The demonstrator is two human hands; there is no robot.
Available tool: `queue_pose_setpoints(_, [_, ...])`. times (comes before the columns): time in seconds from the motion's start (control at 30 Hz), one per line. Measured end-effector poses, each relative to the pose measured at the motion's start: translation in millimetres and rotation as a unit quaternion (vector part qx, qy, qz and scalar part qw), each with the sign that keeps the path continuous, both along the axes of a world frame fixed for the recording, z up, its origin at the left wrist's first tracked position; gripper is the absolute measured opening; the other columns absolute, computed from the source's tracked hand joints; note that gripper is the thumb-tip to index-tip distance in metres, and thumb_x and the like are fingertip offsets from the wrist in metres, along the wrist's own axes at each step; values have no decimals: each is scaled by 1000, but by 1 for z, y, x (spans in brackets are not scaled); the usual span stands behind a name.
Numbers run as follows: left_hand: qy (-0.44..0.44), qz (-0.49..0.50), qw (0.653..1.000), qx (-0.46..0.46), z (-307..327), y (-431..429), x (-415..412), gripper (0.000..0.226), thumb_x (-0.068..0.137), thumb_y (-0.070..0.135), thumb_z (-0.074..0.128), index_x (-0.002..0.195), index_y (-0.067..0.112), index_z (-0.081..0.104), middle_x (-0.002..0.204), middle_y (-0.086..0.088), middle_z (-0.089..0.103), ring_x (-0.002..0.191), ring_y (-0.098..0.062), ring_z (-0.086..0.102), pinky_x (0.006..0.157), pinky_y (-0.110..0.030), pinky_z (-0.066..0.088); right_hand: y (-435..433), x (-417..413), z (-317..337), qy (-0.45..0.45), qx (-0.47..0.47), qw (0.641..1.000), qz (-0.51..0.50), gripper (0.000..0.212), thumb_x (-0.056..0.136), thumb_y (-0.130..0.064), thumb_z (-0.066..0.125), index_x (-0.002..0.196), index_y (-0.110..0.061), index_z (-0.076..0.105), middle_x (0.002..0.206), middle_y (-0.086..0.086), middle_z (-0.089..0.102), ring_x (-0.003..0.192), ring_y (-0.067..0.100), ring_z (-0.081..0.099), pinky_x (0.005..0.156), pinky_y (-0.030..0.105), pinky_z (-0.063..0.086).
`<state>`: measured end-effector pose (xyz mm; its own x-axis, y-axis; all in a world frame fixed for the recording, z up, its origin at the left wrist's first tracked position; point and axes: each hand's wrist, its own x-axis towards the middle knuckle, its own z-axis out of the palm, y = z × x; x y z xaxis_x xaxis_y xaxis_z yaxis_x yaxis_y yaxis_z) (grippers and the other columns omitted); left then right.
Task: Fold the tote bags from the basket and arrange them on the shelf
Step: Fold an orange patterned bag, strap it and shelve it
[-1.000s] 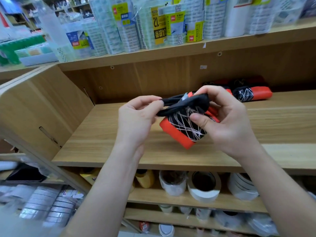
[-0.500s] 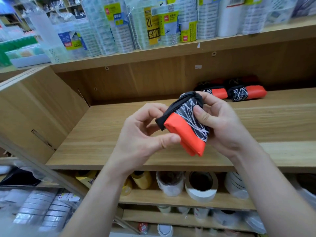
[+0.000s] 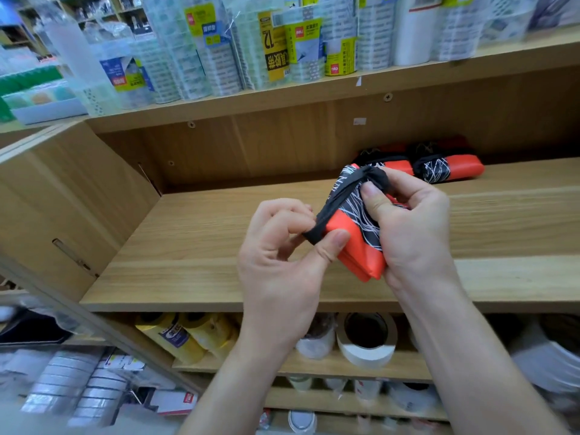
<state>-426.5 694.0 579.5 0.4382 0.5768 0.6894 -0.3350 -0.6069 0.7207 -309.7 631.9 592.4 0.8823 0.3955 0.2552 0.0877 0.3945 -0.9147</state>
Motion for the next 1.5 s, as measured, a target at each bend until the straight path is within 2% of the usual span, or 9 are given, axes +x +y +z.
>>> queue_pose_setpoints(0.23, [72, 140, 926, 342, 0, 4, -10, 11, 82, 9, 78, 76, 2, 73, 91, -7, 58, 88, -21, 53, 76, -24, 46, -2, -6, -2, 28, 0, 999, -28, 29, 88, 2, 65, 78, -24, 72, 76, -5, 74, 77, 14, 71, 77, 35, 58])
queue_pose_setpoints(0.33, [68, 63, 992, 91, -12, 0, -9, 15, 80, 23, 76, 86, 9, 74, 94, -5, 62, 86, -15, 61, 74, -21, 50, 2, -8, 1, 137, 59, 989, -4, 21, 90, 3, 62, 85, -15, 73, 77, 0, 74, 73, 15, 71, 67, 28, 57])
queue_pose_setpoints(0.47, [55, -7, 984, -171, -26, -13, -4, 12, 73, 32, 78, 80, 23, 74, 85, -4, 70, 77, -9, 64, 69, -20, 51, 8, -11, -2, 249, 92, 964, -1, 10, 89, 0, 65, 95, -5, 71, 80, 8, 74, 68, 17, 71, 62, 29, 58])
queue_pose_setpoints(0.67, [119, 103, 987, -8, -27, -5, -3, 11, 75, 32, 77, 75, 39, 69, 78, 15, 67, 72, -4, 63, 64, -13, 46, 20, -26, -22, 192, 29, 980, 31, 4, 99, -23, 56, 101, -25, 53, 102, 9, 68, 85, 20, 66, 79, 41, 55])
queue_pose_setpoints(0.8, [130, 117, 975, 138, -29, -8, 1, 8, 87, 17, 69, 90, 13, 75, 86, 7, 69, 80, -6, 61, 74, -16, 46, 22, -19, -22, 129, 12, 991, -29, 6, 101, -23, 50, 99, -27, 54, 110, 16, 65, 95, 29, 64, 86, 48, 52])
queue_pose_setpoints(1.03, [179, 136, 898, 377, -31, -16, -9, 33, 96, 0, 45, 115, 4, 72, 111, -8, 69, 89, -26, 55, 79, -36, 49, 16, 4, -21, 60, 42, 992, -99, 13, 99, -12, 52, 95, -24, 55, 86, -3, 59, 73, 10, 55, 68, 29, 46])
queue_pose_setpoints(1.17, [186, 103, 972, 100, 8, -1, -11, 43, 90, 27, 68, 132, 29, 58, 106, 8, 61, 91, -12, 61, 78, -21, 52, 3, 12, -21, -77, 10, 994, -75, 14, 98, -16, 50, 94, -26, 58, 82, -13, 61, 78, 8, 60, 71, 31, 50])
queue_pose_setpoints(1.27, [230, -45, 961, -146, 25, 13, 3, 65, 73, 35, 71, 135, 28, 51, 107, 4, 69, 94, -12, 69, 79, -24, 57, -1, 7, -20, -181, -34, 983, -25, 18, 99, -21, 43, 100, -24, 61, 87, -14, 64, 81, 9, 62, 73, 33, 51])
queue_pose_setpoints(1.5, [235, -175, 930, -221, 25, 30, 11, 49, 61, 16, 78, 109, 16, 67, 90, -7, 76, 82, -16, 72, 67, -26, 56, -17, 21, -7, -293, -244, 918, 110, 47, 98, -48, 29, 125, -28, 62, 100, -12, 70, 98, 3, 63, 91, 35, 49])
